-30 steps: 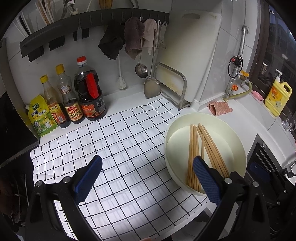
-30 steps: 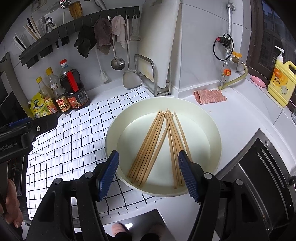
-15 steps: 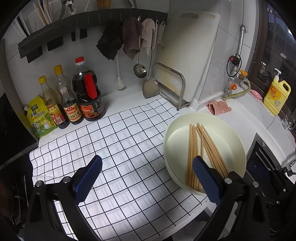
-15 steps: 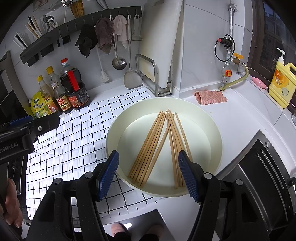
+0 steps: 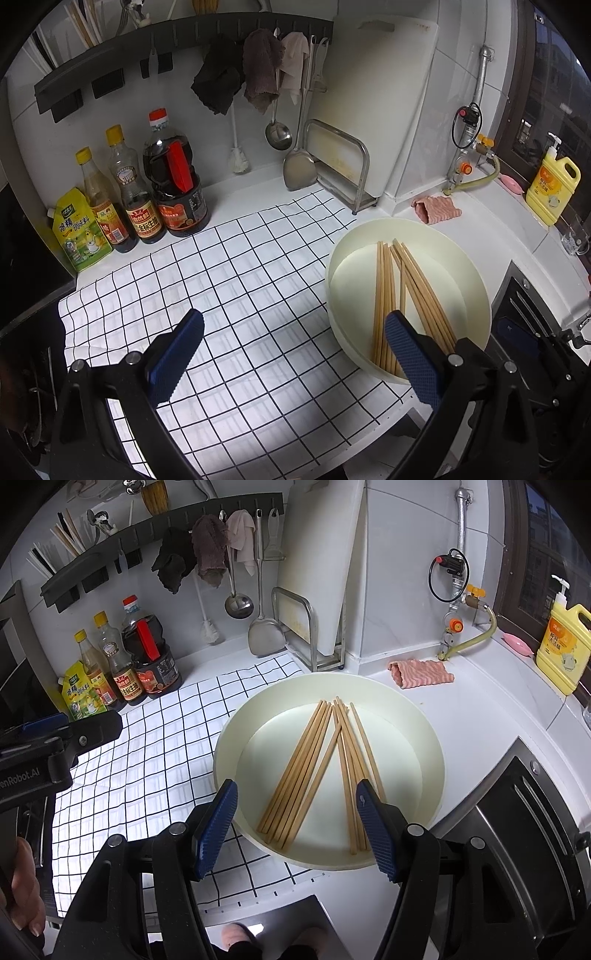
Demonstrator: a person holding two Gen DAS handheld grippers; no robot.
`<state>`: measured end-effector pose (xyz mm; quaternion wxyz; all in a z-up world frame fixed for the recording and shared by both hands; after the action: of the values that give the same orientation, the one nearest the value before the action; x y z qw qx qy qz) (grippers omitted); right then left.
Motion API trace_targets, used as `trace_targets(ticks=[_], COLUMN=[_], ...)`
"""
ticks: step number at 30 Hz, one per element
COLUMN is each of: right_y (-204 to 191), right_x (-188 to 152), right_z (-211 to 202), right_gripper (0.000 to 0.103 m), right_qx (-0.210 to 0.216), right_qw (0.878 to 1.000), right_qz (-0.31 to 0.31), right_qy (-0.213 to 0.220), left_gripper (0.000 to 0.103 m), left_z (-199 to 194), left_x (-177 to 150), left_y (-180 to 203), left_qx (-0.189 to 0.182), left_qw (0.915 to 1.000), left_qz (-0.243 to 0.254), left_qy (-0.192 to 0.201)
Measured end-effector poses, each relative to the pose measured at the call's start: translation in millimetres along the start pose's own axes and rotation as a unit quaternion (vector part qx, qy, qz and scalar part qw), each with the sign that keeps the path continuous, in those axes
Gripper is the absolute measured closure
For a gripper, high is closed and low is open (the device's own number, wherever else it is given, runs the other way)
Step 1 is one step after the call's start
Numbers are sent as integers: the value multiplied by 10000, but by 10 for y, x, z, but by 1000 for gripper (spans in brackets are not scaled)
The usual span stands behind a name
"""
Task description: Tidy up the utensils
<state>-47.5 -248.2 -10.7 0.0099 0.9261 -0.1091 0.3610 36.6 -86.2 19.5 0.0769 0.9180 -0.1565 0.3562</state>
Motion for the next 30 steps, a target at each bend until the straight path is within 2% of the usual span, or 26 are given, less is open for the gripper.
trace_targets(ticks=[20,30], right_y=[-29,-54], right_x=[-20,15], right_z=[-33,-4], right_gripper=[38,38], right_qx=[36,115], right_qw=[10000,9998], right_qz=[-49,-152], right_qy=[-7,-33], left_gripper=[6,6], left_z=[-30,-41], left_x=[-20,-23], left_y=[0,-117], left_qx=[8,59], left_qw=[10000,9999], left_qz=[-31,-146], left_qy=[-30,-37])
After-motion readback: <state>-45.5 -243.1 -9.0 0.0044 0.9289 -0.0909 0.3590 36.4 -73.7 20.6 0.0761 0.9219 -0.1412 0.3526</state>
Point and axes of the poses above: each gripper's, at about its wrist camera, not at the fingertips, and z roughly the way its jaws point, y to its right, x to its top, the point moved 2 cm from there along z, roughly the way its jaws point, and after that the axes turned 1 degree about y, right-handed, at the moved point
